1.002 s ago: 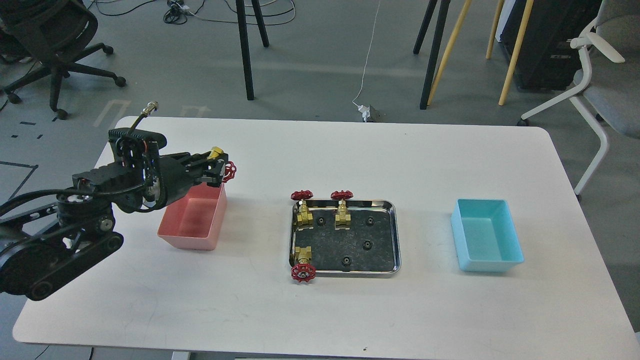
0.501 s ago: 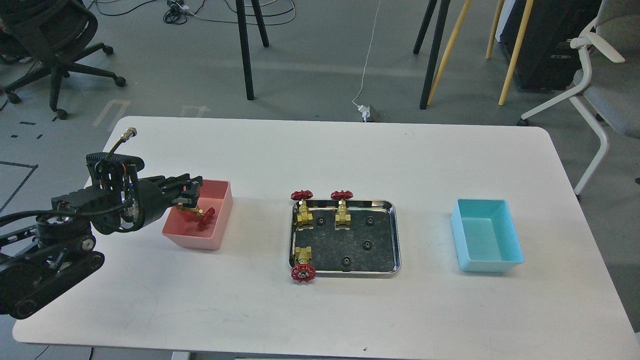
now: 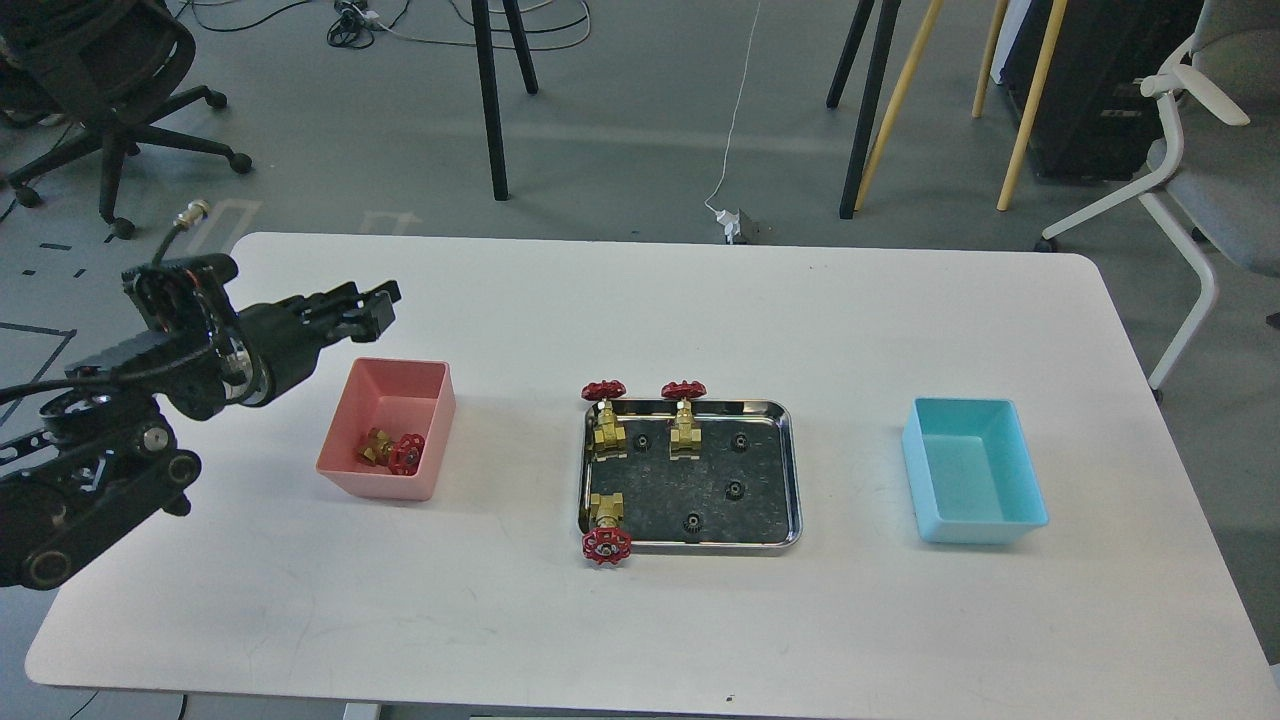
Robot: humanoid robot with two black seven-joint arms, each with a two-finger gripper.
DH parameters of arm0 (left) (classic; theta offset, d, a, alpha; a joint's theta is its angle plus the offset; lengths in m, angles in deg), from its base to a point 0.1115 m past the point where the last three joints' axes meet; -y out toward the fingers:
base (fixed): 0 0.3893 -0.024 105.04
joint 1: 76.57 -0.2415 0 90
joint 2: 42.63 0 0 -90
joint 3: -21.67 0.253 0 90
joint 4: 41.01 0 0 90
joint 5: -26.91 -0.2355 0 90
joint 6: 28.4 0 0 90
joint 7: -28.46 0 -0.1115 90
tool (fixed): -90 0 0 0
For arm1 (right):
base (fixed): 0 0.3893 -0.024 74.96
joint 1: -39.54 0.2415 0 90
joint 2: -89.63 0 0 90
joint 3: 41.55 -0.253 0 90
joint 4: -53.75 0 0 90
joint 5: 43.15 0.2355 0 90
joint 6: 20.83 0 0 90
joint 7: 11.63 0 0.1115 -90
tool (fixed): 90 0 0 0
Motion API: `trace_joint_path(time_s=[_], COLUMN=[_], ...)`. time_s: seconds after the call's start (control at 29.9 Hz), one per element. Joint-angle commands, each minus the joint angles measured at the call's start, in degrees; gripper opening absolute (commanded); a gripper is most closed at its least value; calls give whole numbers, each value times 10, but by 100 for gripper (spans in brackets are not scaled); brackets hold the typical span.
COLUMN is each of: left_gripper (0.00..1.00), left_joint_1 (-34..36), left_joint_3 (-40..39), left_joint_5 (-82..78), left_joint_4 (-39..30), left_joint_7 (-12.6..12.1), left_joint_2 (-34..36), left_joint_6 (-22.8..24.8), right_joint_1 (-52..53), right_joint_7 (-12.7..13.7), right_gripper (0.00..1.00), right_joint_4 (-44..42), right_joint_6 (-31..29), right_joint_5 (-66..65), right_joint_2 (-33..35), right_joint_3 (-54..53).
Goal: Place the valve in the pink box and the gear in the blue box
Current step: 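Withdraw the left arm and bring the right gripper toward the tray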
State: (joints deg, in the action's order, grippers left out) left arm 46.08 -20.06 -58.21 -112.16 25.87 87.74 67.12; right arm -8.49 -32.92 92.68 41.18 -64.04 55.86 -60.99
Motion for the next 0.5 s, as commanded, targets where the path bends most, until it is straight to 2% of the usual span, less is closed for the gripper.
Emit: trace_joint_path(time_s=[0.0,0.23,0.47], left_gripper=[96,96,96], left_joint_1=[68,218,366], left_joint_3=[-41,-43,-35], left_joint_5=[162,316,366], left_joint_4=[26,82,225], left_joint_7=[0,0,2], left_joint_2=[-9,-9,-9], left_joint_6=[2,3,21], right_joint_1=[43,108,137], right_joint_7=[-1,0,-1], right_gripper=[98,99,99], right_joint_4=[24,161,284], right_joint_6=[0,0,0], right_joint_5=[-54,-277,-528], right_joint_2=[-17,-20,-60], right_joint_3=[1,1,2])
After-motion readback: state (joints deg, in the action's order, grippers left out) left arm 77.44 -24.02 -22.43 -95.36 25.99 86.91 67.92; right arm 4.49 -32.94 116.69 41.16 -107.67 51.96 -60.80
